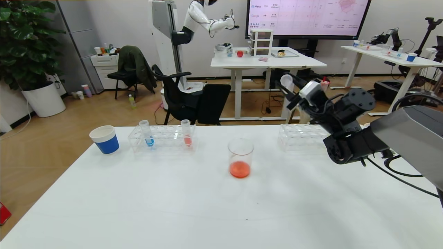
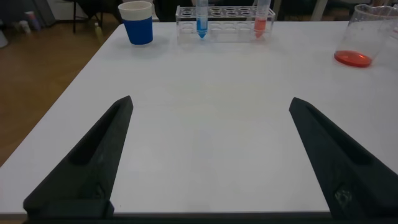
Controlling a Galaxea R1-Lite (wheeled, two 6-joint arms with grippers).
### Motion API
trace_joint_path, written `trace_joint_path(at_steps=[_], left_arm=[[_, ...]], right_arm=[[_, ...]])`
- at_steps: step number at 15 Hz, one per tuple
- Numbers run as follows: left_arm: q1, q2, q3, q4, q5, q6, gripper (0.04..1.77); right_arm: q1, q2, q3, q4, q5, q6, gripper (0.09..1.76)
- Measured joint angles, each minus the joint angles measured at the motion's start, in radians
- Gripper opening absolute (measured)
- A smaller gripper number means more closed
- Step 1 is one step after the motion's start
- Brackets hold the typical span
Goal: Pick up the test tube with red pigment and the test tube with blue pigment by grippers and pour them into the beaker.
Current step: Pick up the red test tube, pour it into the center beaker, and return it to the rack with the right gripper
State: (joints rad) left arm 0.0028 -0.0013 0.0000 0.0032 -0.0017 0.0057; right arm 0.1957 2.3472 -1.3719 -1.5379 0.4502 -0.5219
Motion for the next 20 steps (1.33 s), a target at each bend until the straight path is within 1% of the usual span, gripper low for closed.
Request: trace_joint_path(at_steps=[1,2,3,4,6,7,8,9,13,15,18,20], left_arm=[[0.000,0.000,0.000,0.000,0.000,0.000,1.75],[0.000,0.000,0.000,0.000,0.000,0.000,1.75],[0.000,0.000,0.000,0.000,0.000,0.000,1.75],[0.000,0.000,0.000,0.000,0.000,0.000,1.75],[0.000,0.000,0.000,0.000,0.000,0.000,1.75],[0.000,0.000,0.000,0.000,0.000,0.000,1.75],[0.000,0.000,0.000,0.000,0.000,0.000,1.75],[0.000,0.000,0.000,0.000,0.000,0.000,1.75],[0.000,0.000,0.000,0.000,0.000,0.000,1.75],[0.000,0.000,0.000,0.000,0.000,0.000,1.75],[0.000,0.000,0.000,0.000,0.000,0.000,1.75],[0.000,0.000,0.000,0.000,0.000,0.000,1.75]], right_arm=[[0.010,-0.016,0.027,0.001,-0.113,0.084,0.52],[0.024,-0.040,0.058,0.030,-0.207,0.159,0.52],[0.034,-0.074,0.095,0.095,-0.293,0.230,0.52],[0.040,-0.111,0.130,0.198,-0.369,0.288,0.52],[0.042,-0.177,0.175,0.421,-0.537,0.357,0.52],[0.046,-0.212,0.189,0.504,-0.598,0.417,0.52],[0.052,-0.241,0.197,0.539,-0.621,0.478,0.52],[0.055,-0.268,0.210,0.555,-0.629,0.505,0.52],[0.031,-0.330,0.252,0.555,-0.622,0.513,0.52],[-0.015,-0.345,0.283,0.531,-0.604,0.509,0.52],[-0.120,-0.382,0.346,0.514,-0.502,0.474,0.52],[-0.200,-0.398,0.351,0.515,-0.474,0.473,0.52]])
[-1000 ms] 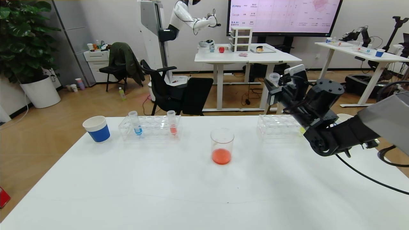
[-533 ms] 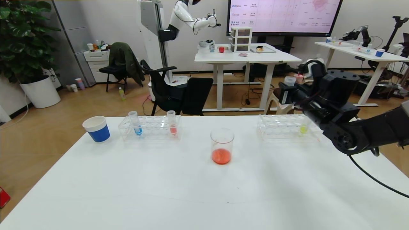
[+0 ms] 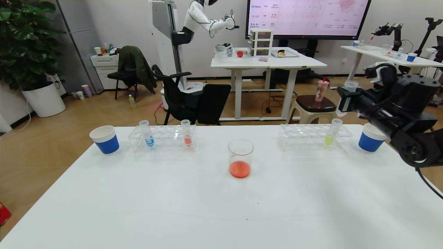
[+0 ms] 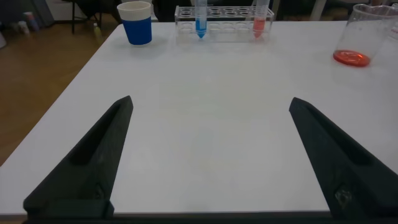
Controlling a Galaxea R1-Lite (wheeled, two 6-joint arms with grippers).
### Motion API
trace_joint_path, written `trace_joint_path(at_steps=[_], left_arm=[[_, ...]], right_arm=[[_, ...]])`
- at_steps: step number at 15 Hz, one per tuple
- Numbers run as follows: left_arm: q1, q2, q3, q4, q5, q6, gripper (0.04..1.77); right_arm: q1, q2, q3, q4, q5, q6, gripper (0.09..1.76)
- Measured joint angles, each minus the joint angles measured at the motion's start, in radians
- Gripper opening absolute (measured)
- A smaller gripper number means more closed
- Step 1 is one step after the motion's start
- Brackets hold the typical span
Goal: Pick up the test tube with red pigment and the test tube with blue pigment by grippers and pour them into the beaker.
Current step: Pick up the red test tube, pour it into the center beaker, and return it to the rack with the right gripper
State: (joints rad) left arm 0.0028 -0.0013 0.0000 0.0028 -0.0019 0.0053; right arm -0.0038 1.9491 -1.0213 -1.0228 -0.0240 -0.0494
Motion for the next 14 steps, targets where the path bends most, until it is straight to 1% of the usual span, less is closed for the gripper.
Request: trace_joint_path(at_steps=[2,4,6,10,14], left_arm=[[0.000,0.000,0.000,0.000,0.000,0.000,1.75],[0.000,0.000,0.000,0.000,0.001,0.001,1.75],[0.000,0.000,0.000,0.000,0.001,0.001,1.75],[0.000,0.000,0.000,0.000,0.001,0.000,1.75],[0.000,0.000,0.000,0.000,0.001,0.000,1.75]], right_arm=[[-0.077,-0.007,-0.018,0.017,0.028,0.000,0.52],[-0.133,-0.011,-0.051,0.074,0.054,-0.002,0.52],[-0.182,-0.007,-0.093,0.114,0.057,-0.005,0.52],[-0.249,0.080,-0.175,0.102,0.049,-0.055,0.52],[-0.291,0.194,-0.198,0.030,0.046,-0.065,0.52]])
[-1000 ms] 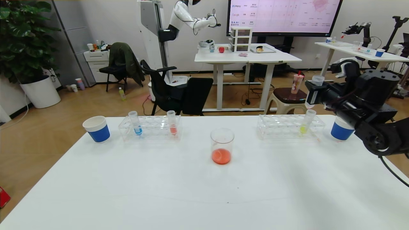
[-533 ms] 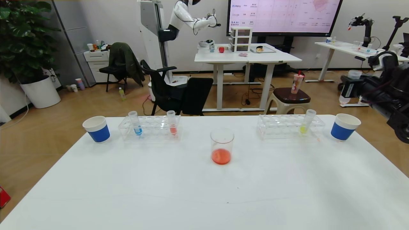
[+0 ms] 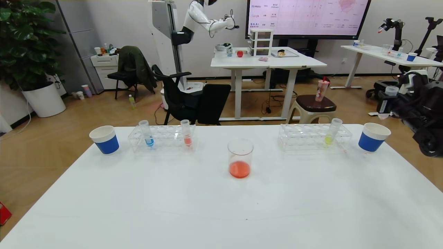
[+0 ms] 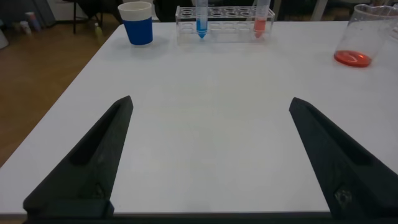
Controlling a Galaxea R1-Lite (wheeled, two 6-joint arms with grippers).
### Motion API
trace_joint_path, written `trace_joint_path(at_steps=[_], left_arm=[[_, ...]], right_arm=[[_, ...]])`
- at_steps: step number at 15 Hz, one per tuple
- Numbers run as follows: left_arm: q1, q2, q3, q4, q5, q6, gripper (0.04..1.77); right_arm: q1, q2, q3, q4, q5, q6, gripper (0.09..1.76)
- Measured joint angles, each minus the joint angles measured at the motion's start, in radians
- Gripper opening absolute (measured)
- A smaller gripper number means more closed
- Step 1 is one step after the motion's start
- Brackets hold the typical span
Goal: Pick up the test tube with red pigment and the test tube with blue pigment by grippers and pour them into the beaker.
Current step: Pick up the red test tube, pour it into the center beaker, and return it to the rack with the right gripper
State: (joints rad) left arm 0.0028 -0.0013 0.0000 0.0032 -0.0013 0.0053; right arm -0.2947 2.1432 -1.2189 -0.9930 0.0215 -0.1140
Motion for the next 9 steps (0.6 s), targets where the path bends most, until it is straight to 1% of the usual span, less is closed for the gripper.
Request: trace_joint_path(at_steps=[3,6,9], left_arm=[[0.000,0.000,0.000,0.000,-0.001,0.001,1.75],[0.000,0.000,0.000,0.000,0.000,0.000,1.75],[0.000,0.000,0.000,0.000,0.000,0.000,1.75]], right_arm=[[-0.014,0.066,-0.004,-0.016,0.003,0.004,0.52],[-0.018,0.116,-0.006,-0.064,0.004,0.006,0.52],[-0.023,0.153,-0.001,-0.073,0.006,0.013,0.52]])
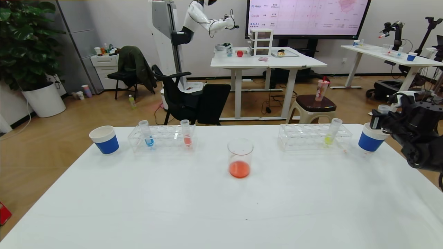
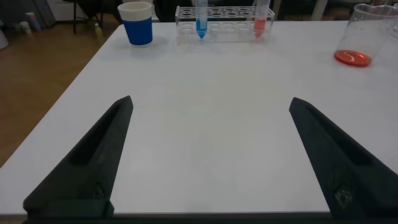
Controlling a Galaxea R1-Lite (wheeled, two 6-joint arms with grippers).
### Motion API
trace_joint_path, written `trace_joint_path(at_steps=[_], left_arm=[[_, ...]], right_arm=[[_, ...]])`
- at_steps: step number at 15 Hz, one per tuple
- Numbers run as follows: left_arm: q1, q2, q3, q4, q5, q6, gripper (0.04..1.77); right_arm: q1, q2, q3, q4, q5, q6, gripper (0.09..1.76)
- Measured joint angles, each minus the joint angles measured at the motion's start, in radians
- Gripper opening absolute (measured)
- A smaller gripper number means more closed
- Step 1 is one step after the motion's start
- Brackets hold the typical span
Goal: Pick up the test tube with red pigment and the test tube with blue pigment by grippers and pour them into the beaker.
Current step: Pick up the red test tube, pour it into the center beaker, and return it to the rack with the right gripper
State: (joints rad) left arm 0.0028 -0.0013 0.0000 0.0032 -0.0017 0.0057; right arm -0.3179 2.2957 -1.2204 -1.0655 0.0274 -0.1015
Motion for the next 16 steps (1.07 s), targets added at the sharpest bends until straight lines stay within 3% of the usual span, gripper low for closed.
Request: trace_joint_path(at_steps=[5,6,9,10,16], left_arm=[[0.000,0.000,0.000,0.000,0.000,0.000,1.75],[0.000,0.000,0.000,0.000,0.000,0.000,1.75],[0.000,0.000,0.000,0.000,0.000,0.000,1.75],[0.000,0.000,0.000,0.000,0.000,0.000,1.75],[0.000,0.000,0.000,0.000,0.000,0.000,1.75]], right_arm=[[-0.006,0.031,0.000,-0.001,0.002,0.037,0.52],[-0.006,0.034,0.000,-0.001,0.003,0.041,0.62],[-0.002,0.038,0.000,0.000,0.000,0.057,1.57],[-0.002,0.038,-0.001,-0.001,-0.001,0.057,1.73],[0.038,0.002,0.008,0.002,-0.001,0.060,1.74]])
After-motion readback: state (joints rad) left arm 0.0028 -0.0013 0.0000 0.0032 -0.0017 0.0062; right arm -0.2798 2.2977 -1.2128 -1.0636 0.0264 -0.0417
